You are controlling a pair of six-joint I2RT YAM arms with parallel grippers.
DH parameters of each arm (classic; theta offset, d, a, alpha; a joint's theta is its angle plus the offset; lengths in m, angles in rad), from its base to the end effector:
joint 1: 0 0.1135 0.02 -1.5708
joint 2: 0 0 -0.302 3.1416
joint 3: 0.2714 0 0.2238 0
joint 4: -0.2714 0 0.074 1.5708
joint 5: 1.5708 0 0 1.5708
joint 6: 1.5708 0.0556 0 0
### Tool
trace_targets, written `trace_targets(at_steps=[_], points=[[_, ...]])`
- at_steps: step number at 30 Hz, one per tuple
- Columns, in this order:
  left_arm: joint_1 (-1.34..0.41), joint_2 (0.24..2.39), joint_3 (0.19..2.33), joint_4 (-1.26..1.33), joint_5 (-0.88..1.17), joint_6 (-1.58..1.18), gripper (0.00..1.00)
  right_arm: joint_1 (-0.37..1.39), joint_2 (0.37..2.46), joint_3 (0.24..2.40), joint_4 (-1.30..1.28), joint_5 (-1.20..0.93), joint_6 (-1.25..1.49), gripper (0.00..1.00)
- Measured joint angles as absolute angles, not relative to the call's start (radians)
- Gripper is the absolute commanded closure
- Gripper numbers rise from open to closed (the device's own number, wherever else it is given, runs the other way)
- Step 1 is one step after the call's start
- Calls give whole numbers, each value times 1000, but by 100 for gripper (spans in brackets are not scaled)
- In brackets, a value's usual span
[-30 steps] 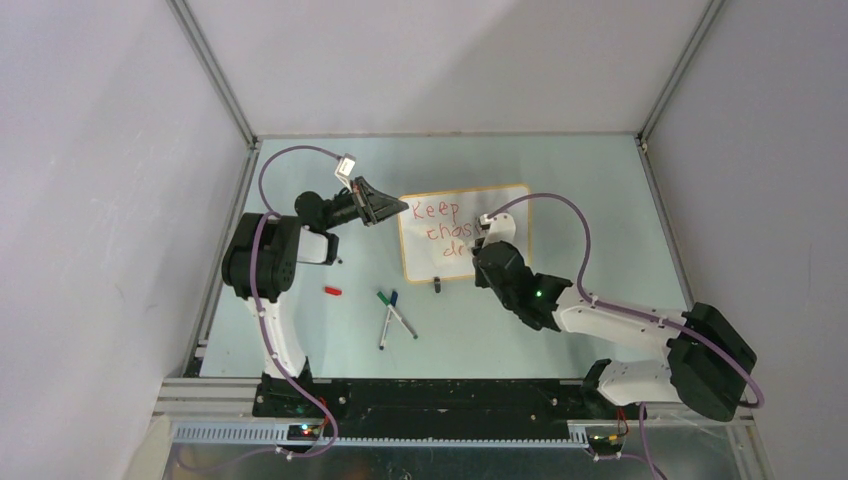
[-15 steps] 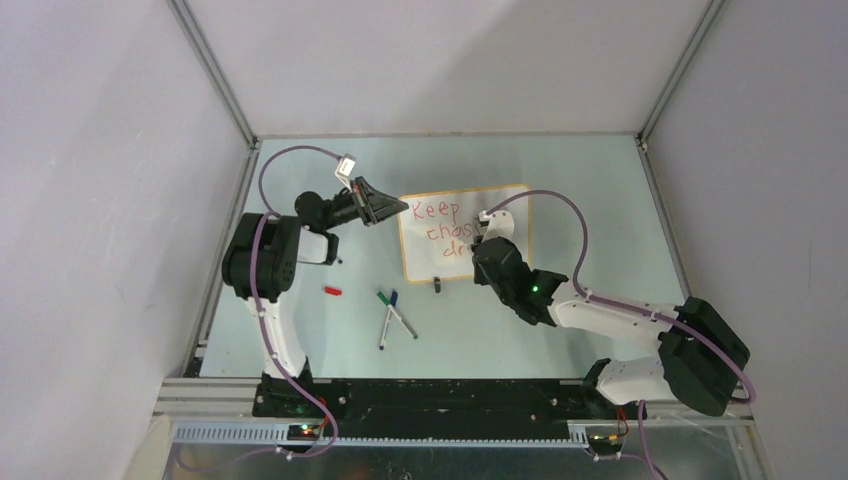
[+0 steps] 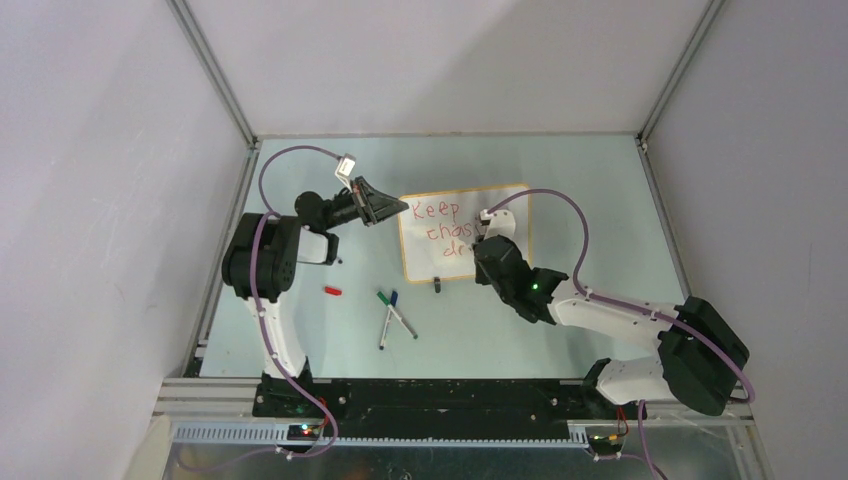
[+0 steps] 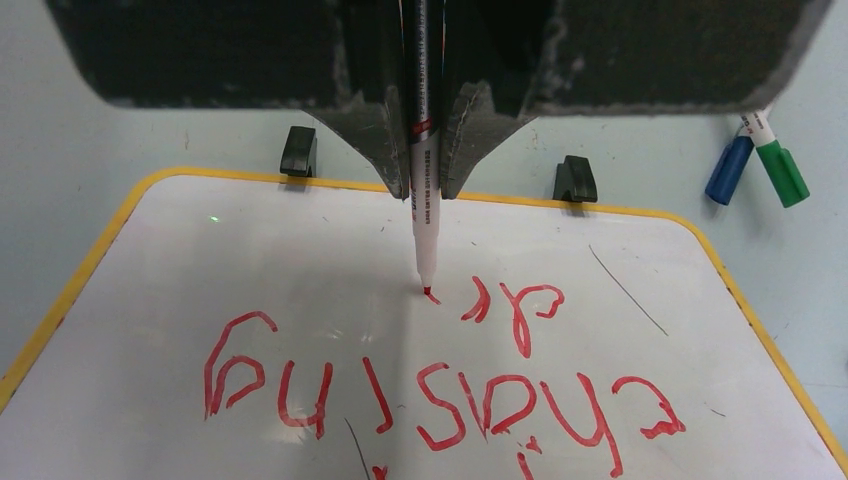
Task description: Write a sentence on the whiteboard
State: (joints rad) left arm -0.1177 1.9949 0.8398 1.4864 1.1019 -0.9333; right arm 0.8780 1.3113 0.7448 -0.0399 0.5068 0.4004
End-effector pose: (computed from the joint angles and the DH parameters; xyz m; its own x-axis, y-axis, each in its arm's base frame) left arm 0.3715 -0.0939 0.2480 -0.5236 -0.3038 -0.7960 0.7898 0.1774 -0.5872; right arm 0.1852 0.1808 0.2704 -0.4981 -0.0665 -0.8645 -0.2431 0.9678 0.0655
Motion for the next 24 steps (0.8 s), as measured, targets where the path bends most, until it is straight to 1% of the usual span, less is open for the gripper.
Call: trace_targets(at_steps=[24], points=[[-118,1995,839,1486,1101,-933,100,860,1303,746,-52,507,417,100]])
